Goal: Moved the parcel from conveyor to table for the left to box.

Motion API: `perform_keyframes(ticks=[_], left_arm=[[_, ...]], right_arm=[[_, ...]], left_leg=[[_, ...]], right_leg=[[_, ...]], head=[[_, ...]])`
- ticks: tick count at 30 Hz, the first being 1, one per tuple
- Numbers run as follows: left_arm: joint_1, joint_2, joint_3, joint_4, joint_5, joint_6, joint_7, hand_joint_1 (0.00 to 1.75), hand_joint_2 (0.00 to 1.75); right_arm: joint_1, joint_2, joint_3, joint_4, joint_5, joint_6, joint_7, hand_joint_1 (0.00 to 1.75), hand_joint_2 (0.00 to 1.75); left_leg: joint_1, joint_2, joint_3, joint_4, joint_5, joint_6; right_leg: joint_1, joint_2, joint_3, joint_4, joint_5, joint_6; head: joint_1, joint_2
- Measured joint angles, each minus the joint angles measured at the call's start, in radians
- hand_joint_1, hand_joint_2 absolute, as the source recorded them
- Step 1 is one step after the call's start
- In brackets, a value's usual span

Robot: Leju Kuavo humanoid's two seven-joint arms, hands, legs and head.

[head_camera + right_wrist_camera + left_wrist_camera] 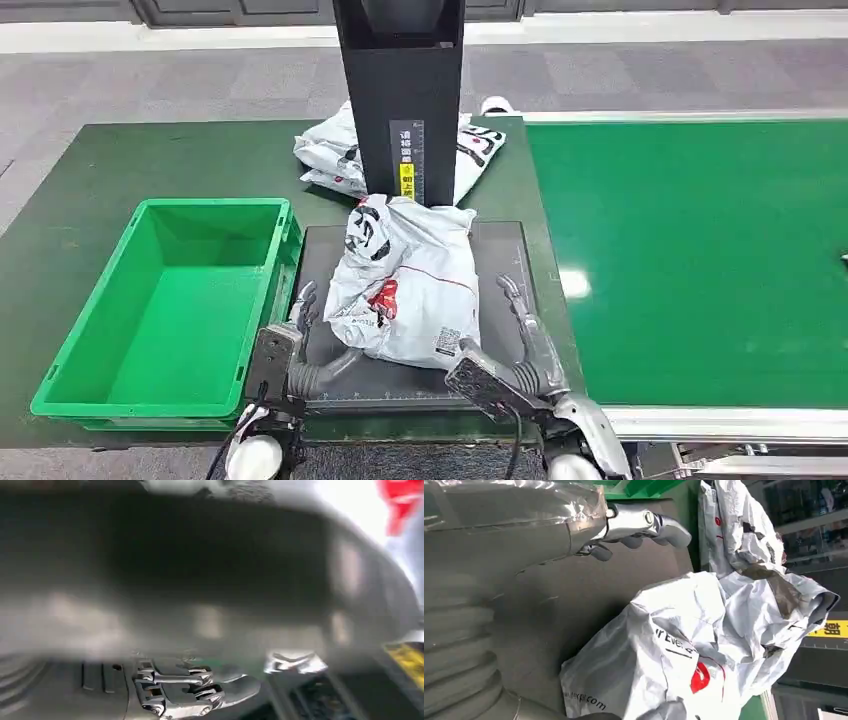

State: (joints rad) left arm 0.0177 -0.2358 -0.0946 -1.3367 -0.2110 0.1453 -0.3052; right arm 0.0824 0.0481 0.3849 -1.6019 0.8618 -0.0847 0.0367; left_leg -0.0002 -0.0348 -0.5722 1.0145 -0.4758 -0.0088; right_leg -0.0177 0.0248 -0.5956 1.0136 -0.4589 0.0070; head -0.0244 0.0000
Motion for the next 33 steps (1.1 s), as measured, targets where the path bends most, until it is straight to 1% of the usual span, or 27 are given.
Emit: perform_keyframes(ticks=[4,11,13,14,17,19,25,33], left_arm=[[0.013,0.000,0.000,-0.019,-0.008,0.000,0.011,0.00,1.75],[0.018,-0.006,0.003,-0.027,-0.020,-0.002,0.018,0.00,1.75],[0.018,-0.009,0.005,-0.027,-0.024,-0.008,0.018,0.00,1.75],[0.017,-0.011,0.006,-0.027,-0.029,-0.011,0.019,0.00,1.75],[0.017,-0.021,0.008,-0.026,-0.044,-0.016,0.018,0.00,1.75],[0.016,-0.022,0.008,-0.024,-0.052,-0.016,0.017,0.00,1.75],[0.016,-0.023,0.009,-0.023,-0.053,-0.016,0.015,0.00,1.75],[0.016,-0.024,0.009,-0.021,-0.054,-0.016,0.015,0.00,1.75]], right_arm=[[0.067,0.000,-0.035,-0.029,0.056,-0.011,0.057,0.00,0.00],[0.151,-0.001,-0.103,-0.107,0.078,-0.029,0.085,0.00,0.00],[0.170,-0.001,-0.125,-0.130,0.056,-0.052,0.065,0.00,0.00],[0.180,0.002,-0.139,-0.142,0.023,-0.081,0.040,0.00,0.00],[0.209,0.020,-0.197,-0.188,-0.120,-0.197,-0.078,0.00,0.00],[0.228,0.031,-0.228,-0.216,-0.180,-0.229,-0.129,0.00,0.00],[0.251,0.047,-0.260,-0.247,-0.197,-0.233,-0.140,0.00,0.00],[0.257,0.055,-0.267,-0.261,-0.197,-0.238,-0.140,0.00,0.00]], left_leg=[[0.000,0.000,0.000,0.000,0.000,0.000],[0.000,0.000,0.000,0.000,0.000,0.000],[0.000,0.000,0.000,0.000,0.000,0.000],[0.000,0.000,0.000,0.000,0.000,0.000],[0.000,0.000,0.000,0.000,0.000,0.000],[0.000,0.000,0.001,0.000,0.000,0.000],[0.000,0.001,0.001,0.000,0.000,0.000],[0.000,0.002,0.001,0.000,0.000,0.000]], right_leg=[[0.000,-0.001,0.000,0.000,0.000,0.000],[0.000,-0.001,0.000,0.000,0.000,0.000],[0.000,-0.001,0.000,0.000,0.000,0.000],[0.000,-0.001,0.000,0.000,0.000,0.000],[0.000,-0.001,0.000,0.000,0.000,0.000],[0.000,0.000,0.000,0.000,0.000,0.000],[0.000,0.000,0.000,0.000,0.000,0.000],[0.000,0.000,0.001,0.000,0.000,0.000]], head=[[0.000,0.000],[0.000,0.000],[0.000,0.000],[0.000,0.000],[0.000,0.000],[0.000,0.000],[0.000,0.000],[0.000,0.000]])
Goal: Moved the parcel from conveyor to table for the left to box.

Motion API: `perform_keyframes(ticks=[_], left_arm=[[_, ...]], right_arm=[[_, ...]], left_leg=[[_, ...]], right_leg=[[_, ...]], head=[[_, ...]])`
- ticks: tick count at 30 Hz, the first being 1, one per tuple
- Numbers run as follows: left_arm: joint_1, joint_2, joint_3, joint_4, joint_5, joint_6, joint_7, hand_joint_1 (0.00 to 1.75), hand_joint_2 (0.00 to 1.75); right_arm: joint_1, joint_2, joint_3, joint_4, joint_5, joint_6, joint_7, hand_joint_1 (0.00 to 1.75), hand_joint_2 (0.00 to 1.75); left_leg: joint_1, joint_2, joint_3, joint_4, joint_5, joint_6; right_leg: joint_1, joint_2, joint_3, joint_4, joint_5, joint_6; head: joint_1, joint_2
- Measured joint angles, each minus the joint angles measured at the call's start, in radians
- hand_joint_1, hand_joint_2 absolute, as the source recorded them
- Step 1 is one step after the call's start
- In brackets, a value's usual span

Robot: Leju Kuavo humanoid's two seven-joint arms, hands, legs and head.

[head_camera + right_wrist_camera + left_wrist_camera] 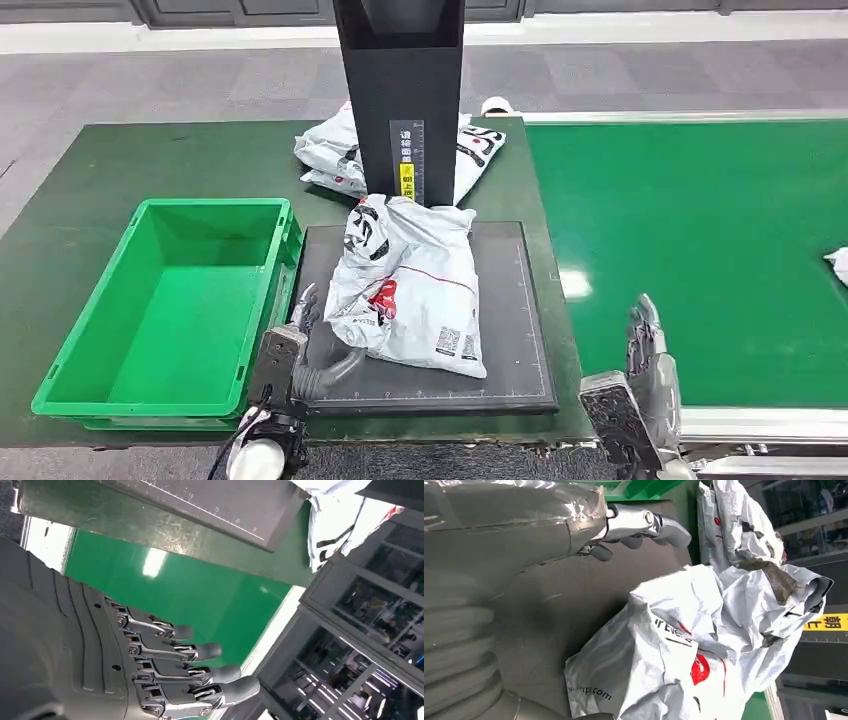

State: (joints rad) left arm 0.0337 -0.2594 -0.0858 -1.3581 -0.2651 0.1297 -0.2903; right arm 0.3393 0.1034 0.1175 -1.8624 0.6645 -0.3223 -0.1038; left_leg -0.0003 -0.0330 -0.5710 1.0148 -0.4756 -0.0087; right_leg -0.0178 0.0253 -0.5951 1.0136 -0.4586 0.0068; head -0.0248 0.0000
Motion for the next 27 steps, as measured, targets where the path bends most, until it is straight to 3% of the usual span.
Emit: perform_keyframes(ticks=[27], left_arm=[[0.000,0.000,0.000,0.000,0.000,0.000,0.000,0.00,1.75]], right_arm=[[0.005,0.008,-0.011,0.000,0.000,0.000,0.000,0.00,0.00]], left_leg=[[0.000,0.000,0.000,0.000,0.000,0.000]], right_leg=[[0.000,0.000,0.000,0.000,0.000,0.000]], head=[[0.000,0.000]])
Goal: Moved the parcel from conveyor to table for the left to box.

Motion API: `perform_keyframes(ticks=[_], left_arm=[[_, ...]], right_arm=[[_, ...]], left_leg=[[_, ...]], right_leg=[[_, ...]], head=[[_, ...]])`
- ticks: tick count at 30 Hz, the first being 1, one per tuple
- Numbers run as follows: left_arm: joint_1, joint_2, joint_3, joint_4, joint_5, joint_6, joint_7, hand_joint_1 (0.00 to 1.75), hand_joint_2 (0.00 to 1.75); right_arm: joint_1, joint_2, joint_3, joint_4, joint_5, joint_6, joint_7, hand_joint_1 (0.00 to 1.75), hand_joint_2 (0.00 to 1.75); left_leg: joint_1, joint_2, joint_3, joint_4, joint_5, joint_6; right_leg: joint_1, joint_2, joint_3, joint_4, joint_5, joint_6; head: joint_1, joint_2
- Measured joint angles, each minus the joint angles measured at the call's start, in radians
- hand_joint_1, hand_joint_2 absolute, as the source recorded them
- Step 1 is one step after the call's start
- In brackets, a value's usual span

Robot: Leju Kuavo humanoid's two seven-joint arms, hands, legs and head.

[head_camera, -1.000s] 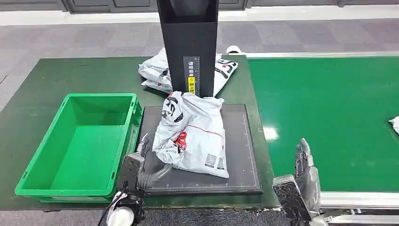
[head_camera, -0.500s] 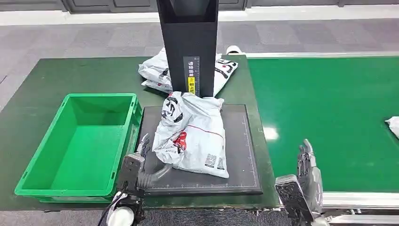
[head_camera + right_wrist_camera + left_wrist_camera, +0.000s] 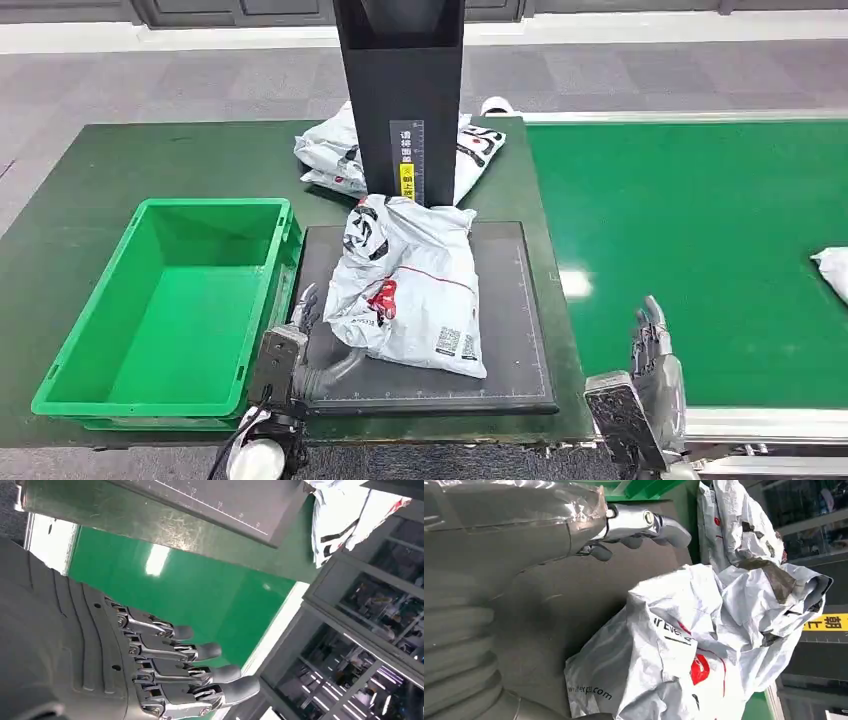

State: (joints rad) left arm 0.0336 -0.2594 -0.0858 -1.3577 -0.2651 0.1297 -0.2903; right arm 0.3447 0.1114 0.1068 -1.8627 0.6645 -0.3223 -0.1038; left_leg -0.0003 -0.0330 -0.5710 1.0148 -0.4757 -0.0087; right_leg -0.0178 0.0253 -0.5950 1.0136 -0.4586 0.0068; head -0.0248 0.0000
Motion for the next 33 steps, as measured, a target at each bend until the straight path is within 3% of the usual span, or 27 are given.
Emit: perform_keyframes(ticks=[7,8,12,17,33], left_arm=[[0.000,0.000,0.000,0.000,0.000,0.000,0.000,0.00,1.75],[0.000,0.000,0.000,0.000,0.000,0.000,0.000,0.00,1.75],[0.000,0.000,0.000,0.000,0.018,-0.033,-0.001,0.00,1.75],[-0.014,0.008,-0.112,-0.025,0.127,-0.433,0.037,0.00,1.75],[-0.022,0.016,-0.173,-0.033,0.145,-0.412,0.045,0.00,1.75]], right_arm=[[0.000,0.000,-0.001,0.000,0.000,0.000,0.000,0.00,0.00],[0.000,0.000,-0.001,0.000,0.000,0.000,0.000,0.00,1.75],[0.000,0.000,-0.001,0.000,-0.004,0.001,-0.002,0.00,1.75],[-0.050,0.004,-0.001,0.026,-0.031,0.006,-0.018,0.00,1.75],[-0.065,0.007,-0.001,0.043,-0.033,0.000,-0.016,0.00,1.75]], left_leg=[[0.000,0.000,0.000,0.000,0.000,0.000],[0.000,0.000,0.000,0.000,0.000,0.000],[0.000,0.000,0.000,0.000,0.000,0.000],[0.000,0.000,0.000,0.000,0.000,0.001],[0.000,-0.001,0.001,0.000,0.000,0.001]], right_leg=[[0.000,0.000,0.000,0.000,0.000,0.000],[0.000,0.000,0.000,0.000,0.000,0.000],[0.000,0.000,0.000,0.000,0.000,0.000],[0.000,-0.001,0.002,0.000,0.000,0.000],[0.000,-0.001,0.001,0.000,0.000,0.000]], head=[[0.000,0.000],[0.000,0.000],[0.000,0.000],[0.000,0.000],[0.000,0.000]])
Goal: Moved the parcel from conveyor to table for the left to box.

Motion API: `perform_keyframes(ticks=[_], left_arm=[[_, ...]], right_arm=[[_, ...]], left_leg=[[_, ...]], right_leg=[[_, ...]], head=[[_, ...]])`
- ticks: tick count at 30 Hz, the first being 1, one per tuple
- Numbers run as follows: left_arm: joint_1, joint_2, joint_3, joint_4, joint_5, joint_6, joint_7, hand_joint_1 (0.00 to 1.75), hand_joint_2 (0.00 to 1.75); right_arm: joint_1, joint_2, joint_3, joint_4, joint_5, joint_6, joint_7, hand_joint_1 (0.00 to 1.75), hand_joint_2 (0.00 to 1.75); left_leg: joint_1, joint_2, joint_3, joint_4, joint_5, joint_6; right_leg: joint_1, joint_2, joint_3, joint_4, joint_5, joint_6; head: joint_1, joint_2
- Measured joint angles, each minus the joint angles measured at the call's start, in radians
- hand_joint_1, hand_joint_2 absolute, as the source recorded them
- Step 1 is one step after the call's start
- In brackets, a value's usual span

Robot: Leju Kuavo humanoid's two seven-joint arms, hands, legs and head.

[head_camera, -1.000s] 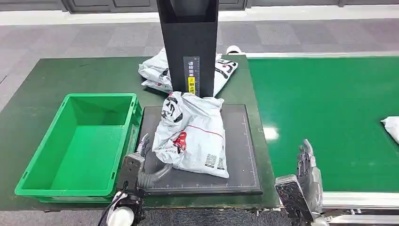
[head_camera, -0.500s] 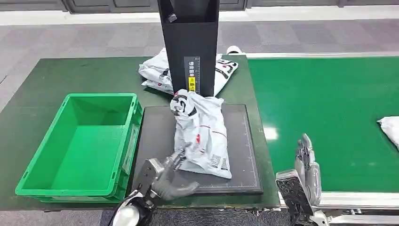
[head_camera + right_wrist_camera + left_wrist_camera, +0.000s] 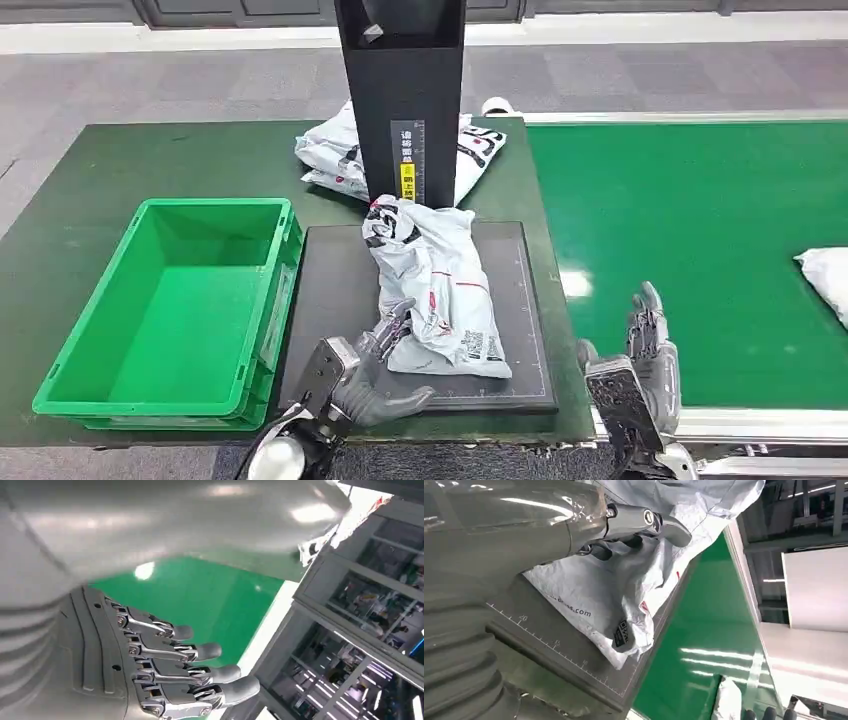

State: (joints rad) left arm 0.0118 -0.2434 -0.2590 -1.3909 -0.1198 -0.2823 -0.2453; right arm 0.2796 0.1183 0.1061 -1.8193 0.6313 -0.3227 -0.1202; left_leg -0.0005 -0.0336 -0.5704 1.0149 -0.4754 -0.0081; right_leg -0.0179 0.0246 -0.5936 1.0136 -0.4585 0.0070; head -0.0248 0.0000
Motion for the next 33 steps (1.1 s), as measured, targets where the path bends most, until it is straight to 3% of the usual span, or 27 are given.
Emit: perform_keyframes(ticks=[28,33], left_arm=[[-0.004,0.002,-0.019,0.001,0.003,0.001,0.000,0.00,1.75],[-0.014,0.003,-0.035,0.007,-0.149,0.168,0.024,0.00,1.75]], right_arm=[[0.013,0.000,0.000,0.000,-0.003,-0.007,0.002,0.00,1.75],[0.018,0.002,-0.007,0.000,-0.006,-0.021,0.006,0.00,1.75]], left_leg=[[0.000,0.000,0.000,0.000,0.000,0.000],[0.000,0.000,0.000,0.000,0.000,0.000]], right_leg=[[0.000,0.000,0.000,0.000,0.000,0.000],[0.000,0.000,0.000,0.000,0.000,0.000]], head=[[0.000,0.000],[0.000,0.000]])
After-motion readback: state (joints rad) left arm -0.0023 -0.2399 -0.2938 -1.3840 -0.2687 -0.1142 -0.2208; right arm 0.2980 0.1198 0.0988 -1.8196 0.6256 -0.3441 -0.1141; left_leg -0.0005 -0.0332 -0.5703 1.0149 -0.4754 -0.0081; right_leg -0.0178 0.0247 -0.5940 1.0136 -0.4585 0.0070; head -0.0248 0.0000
